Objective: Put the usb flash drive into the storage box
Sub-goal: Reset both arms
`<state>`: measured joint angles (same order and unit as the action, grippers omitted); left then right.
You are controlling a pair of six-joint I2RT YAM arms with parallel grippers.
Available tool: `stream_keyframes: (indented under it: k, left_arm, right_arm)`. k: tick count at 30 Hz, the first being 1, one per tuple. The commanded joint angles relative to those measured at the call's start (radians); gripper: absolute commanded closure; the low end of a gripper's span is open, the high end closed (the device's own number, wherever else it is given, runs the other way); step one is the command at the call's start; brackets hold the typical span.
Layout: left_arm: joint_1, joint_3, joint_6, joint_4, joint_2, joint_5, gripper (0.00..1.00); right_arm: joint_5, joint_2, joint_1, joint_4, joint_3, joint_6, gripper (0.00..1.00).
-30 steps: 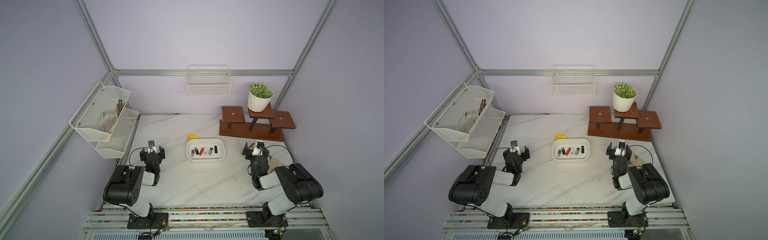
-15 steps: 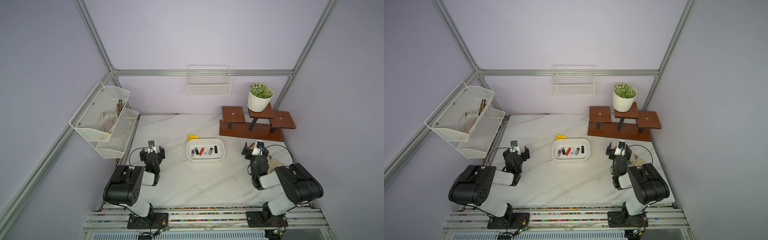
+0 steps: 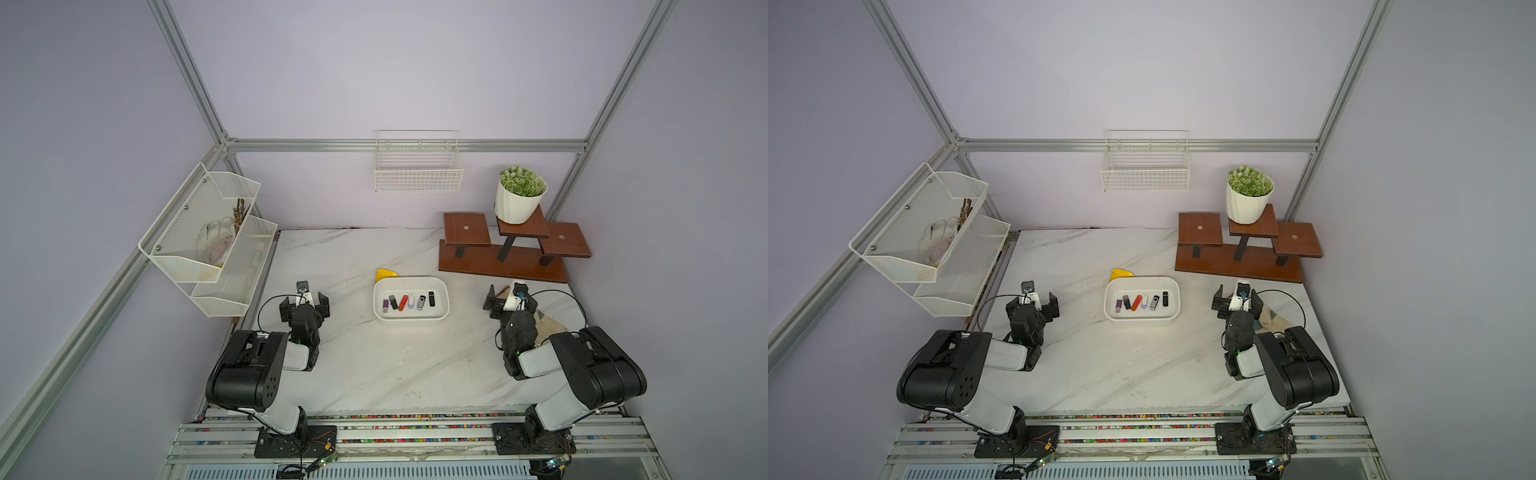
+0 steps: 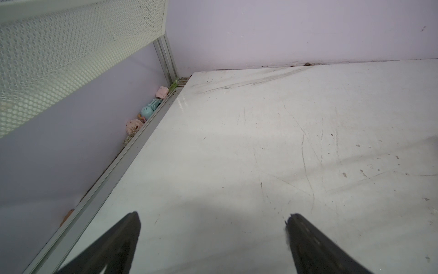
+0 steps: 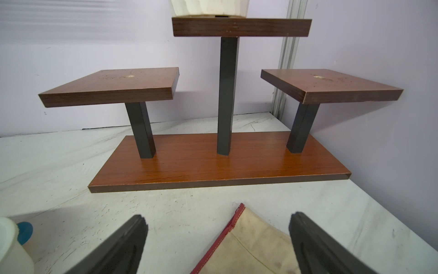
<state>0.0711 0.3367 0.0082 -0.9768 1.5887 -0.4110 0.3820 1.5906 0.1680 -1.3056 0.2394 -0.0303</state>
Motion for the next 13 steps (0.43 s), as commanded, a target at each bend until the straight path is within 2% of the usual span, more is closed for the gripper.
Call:
stream_keyframes:
  k: [1, 13]
  left_arm:
    - [-0.008, 0.025, -0.017, -0.016, -0.013, 0.009, 0.0]
    - [-0.008, 0.025, -0.017, -0.016, -0.013, 0.009, 0.0]
  right_arm:
    - [-0.008, -0.001, -0.005, 0.022, 0.011, 0.006, 0.01]
    - [-0.029, -0.003, -0.018, 0.065, 0.029, 0.017, 0.01]
